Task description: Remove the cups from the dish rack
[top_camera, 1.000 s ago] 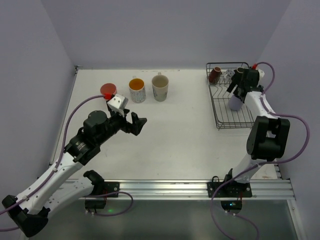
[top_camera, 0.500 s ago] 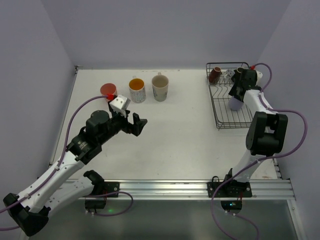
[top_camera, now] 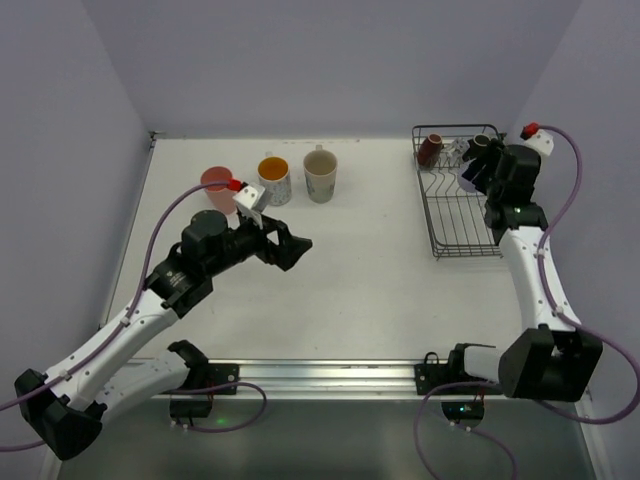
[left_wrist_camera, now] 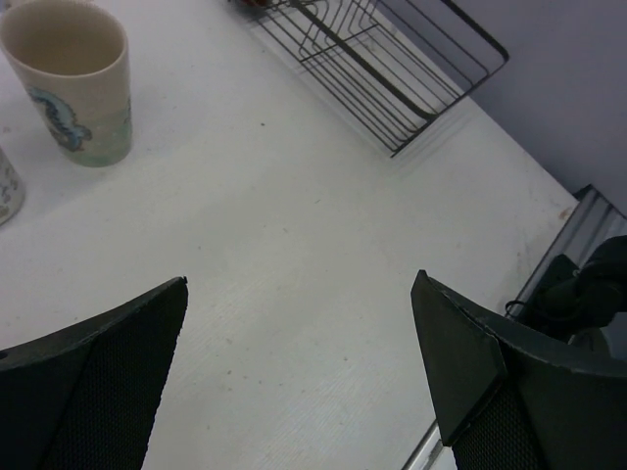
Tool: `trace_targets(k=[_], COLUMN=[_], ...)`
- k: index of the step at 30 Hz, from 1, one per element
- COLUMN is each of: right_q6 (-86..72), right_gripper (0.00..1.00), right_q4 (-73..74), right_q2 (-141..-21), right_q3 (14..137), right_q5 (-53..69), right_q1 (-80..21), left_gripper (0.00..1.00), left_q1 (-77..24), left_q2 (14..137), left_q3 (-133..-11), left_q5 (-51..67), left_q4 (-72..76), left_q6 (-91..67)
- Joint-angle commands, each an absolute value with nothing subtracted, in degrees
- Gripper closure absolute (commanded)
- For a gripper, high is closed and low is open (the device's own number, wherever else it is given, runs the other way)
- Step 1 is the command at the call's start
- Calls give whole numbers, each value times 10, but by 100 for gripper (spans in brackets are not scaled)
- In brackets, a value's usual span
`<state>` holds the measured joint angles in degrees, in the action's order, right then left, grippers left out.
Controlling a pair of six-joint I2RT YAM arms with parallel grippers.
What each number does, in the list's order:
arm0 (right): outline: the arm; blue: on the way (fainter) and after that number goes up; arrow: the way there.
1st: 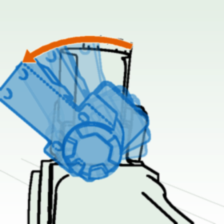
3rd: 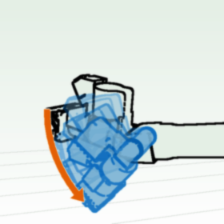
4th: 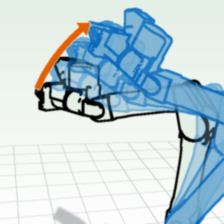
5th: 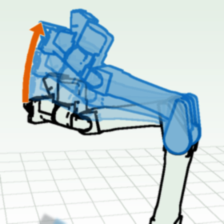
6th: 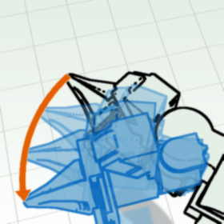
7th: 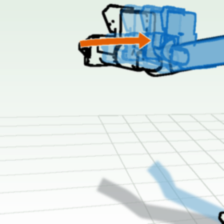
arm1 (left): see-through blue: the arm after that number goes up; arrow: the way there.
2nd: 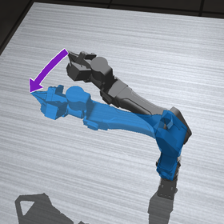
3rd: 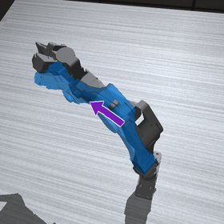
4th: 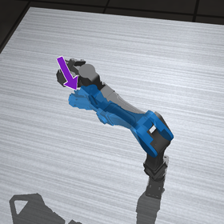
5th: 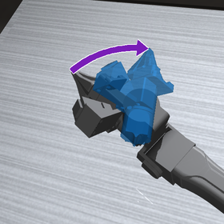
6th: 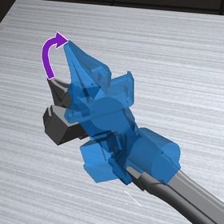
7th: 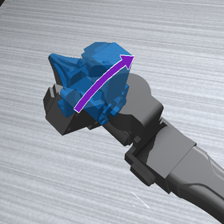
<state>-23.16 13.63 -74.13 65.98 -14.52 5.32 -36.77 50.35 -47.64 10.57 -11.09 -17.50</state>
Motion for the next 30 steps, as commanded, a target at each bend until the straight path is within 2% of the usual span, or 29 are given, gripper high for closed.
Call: trace_targets(k=[1,6,7,10,14,21,24,30], right_q6=[-273,-374,-396,-477,-562,-613,-620,-628], right_gripper=[72,72,72,72,72,72,71,71], right_q4=[82,0,-30,-128,-243,-308,-323,-346], right_q2=[-675,-586,-580,-568,-569,-574,-593,-629], right_q3=[624,552,540,490,436,400,396,391], right_q5=[-69,140,227,328,397,438,442,443], right_q1=[19,1,-12,-35,-63,-106,-121,-143], left_gripper=[0,5,5,7,8,9,14,33], left_q1=[-365,-367,-366,-367,-367,-367,-367,-368], left_q2=[522,564,572,606,662,721,734,729], left_q3=[-498,-472,-469,-469,-484,-500,-499,-490], left_q5=[180,212,220,232,250,276,286,290], left_q4=[-16,111,144,192,242,318,356,384], left_q6=[-246,-346,-367,-395,-423,-469,-483,-486])
